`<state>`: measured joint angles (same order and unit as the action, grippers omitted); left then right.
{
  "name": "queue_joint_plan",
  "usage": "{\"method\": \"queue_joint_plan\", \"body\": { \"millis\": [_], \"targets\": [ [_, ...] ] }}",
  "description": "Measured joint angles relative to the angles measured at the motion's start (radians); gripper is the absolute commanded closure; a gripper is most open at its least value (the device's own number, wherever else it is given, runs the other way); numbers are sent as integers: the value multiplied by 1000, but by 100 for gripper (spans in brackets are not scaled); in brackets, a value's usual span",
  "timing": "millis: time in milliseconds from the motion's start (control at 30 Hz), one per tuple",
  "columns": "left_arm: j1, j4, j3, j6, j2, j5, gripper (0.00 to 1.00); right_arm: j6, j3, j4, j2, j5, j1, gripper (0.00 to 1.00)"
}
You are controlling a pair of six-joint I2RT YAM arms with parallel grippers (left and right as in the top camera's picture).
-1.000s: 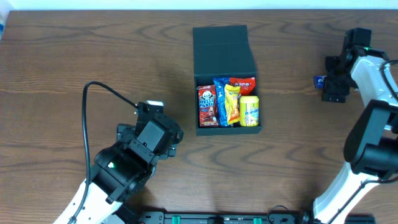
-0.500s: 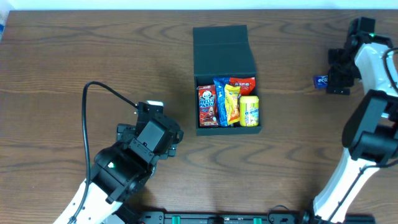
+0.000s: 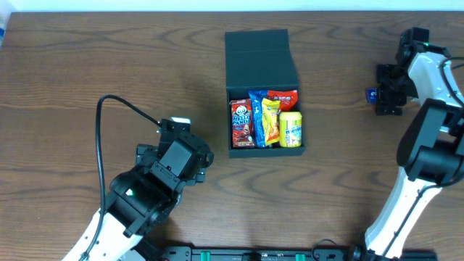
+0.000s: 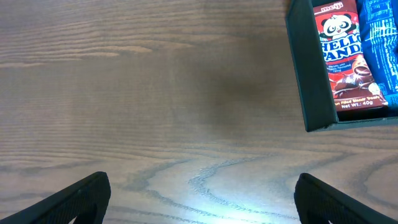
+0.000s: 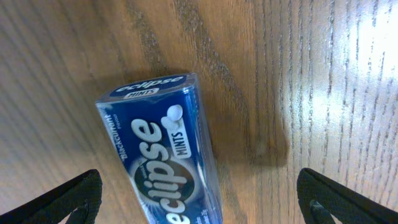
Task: Pack container
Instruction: 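Grasp the blue Eclipse mints tin with the right gripper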
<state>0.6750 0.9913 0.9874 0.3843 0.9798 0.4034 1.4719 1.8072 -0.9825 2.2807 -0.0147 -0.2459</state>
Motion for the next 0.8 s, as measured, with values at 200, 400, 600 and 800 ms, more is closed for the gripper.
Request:
{"method": "queue_joint_plan", "body": {
  "millis": [200, 400, 600, 800],
  "targets": [
    [0, 0, 0, 0, 0, 0, 5, -16, 0, 3, 12, 0, 0, 2],
    [0, 0, 0, 0, 0, 0, 5, -27, 0, 3, 21, 1, 0, 9],
    [0, 0, 0, 0, 0, 0, 5, -34, 0, 3, 21, 1, 0, 15],
    [0, 0, 0, 0, 0, 0, 5, -41, 0, -4, 21, 2, 0, 26]
  ]
}}
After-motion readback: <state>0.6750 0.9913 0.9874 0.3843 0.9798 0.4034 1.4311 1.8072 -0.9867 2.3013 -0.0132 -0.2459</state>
